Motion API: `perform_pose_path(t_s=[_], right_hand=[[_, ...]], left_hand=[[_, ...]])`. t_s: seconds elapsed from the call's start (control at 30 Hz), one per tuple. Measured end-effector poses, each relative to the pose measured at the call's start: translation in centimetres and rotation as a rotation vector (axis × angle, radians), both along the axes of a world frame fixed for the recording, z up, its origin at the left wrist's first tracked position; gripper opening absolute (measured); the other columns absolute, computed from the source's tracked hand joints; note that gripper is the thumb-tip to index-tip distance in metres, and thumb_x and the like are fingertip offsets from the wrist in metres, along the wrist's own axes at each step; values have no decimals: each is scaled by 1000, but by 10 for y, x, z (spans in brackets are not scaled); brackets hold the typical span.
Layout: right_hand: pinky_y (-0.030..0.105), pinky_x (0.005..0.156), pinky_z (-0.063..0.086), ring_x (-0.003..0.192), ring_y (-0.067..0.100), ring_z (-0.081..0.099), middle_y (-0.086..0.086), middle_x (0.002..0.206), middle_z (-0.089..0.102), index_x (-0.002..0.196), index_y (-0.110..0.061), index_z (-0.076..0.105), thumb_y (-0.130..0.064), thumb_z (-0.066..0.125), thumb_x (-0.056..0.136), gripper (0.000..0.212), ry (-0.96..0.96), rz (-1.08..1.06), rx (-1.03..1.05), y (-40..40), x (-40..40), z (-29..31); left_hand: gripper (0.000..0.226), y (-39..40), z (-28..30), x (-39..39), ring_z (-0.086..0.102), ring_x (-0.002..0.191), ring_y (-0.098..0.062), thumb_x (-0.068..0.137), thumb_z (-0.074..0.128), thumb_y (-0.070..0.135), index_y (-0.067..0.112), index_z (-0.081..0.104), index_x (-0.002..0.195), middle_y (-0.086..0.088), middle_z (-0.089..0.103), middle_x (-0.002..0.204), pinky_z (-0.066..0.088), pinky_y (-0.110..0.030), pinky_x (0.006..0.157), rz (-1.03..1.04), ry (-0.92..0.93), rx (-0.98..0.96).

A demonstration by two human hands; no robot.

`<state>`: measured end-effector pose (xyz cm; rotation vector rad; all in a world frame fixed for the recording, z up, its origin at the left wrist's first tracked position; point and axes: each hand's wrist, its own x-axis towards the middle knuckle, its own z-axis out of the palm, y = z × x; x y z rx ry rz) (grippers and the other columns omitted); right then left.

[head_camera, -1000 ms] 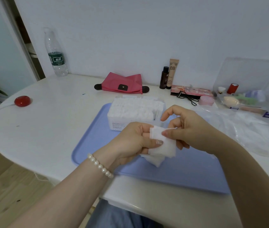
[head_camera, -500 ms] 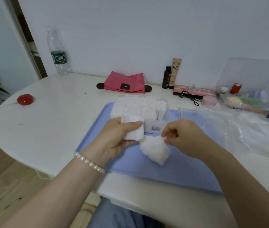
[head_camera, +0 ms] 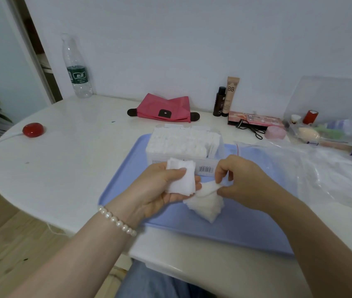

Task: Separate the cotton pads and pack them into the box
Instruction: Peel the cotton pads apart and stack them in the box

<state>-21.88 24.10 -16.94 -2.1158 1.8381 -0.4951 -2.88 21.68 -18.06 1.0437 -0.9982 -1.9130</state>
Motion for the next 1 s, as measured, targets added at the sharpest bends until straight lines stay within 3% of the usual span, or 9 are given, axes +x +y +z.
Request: perform_pose_path(t_s=[0.1,0.23,0.33,0.43,0.53,0.67,0.77,0.87,1.0], right_hand=[[18,65,40,75,11,55,-14,77,56,65,-32,51,-15,67,80,29,-29,16,25,0,1,1],[13,61,40,63,2,52,-9,69,61,65,-28,59,-17,67,84,23,-202,-35,12,-2,-4,8],[14,53,43,50,1,52,0,62,61,69,-14,62,-9,64,86,17,-540,-131,-42,-1,-6,17],[19,45,43,45,10,54,11,61,64,78,-1,61,-3,55,89,13,-1006,-122,101,4,1,24],[20,41,40,42,13,53,12,60,67,82,1,59,-1,48,91,14,-1189,-109,244,8,12,23],[20,39,39,39,13,51,12,58,66,79,-2,59,-1,48,93,18,-1134,-165,226,9,19,17],[19,40,39,39,12,50,9,55,65,69,-8,60,-3,59,88,19,-985,-163,-36,10,24,11],[16,48,43,46,8,49,1,52,59,61,-15,60,0,67,79,24,-767,-151,-359,11,31,2],[17,51,45,52,10,50,1,55,58,63,-14,59,5,69,72,23,-681,-122,-447,12,35,-5]], left_hand=[[15,2,-3,-2,72,72,-24,94,49,4,1,61,102,-17,72,85,59,-31,63,11,-26,9],[15,-1,-5,-1,70,73,-23,93,51,3,0,62,102,-16,72,85,59,-36,67,58,-25,12],[15,-1,-3,-2,70,75,-24,93,50,3,-1,62,101,-16,71,86,58,-37,71,83,-1,18],[20,1,3,-7,71,77,-22,94,48,4,-3,61,108,-15,72,90,60,-32,67,104,36,-17],[22,5,9,-15,71,83,-21,95,47,4,-2,61,110,-15,72,96,59,-30,70,115,116,-68],[26,12,15,-22,69,93,-29,96,46,14,-4,61,107,-21,70,103,57,-37,80,139,249,-35],[29,15,16,-23,68,97,-30,95,49,23,-1,63,103,-19,70,103,55,-38,85,152,261,-9],[24,15,14,-24,69,96,-28,97,46,13,-1,60,109,-19,70,104,57,-36,82,184,242,-1],[30,18,15,-28,66,101,-33,100,37,9,-6,54,119,-25,66,109,55,-39,86,164,312,17]])
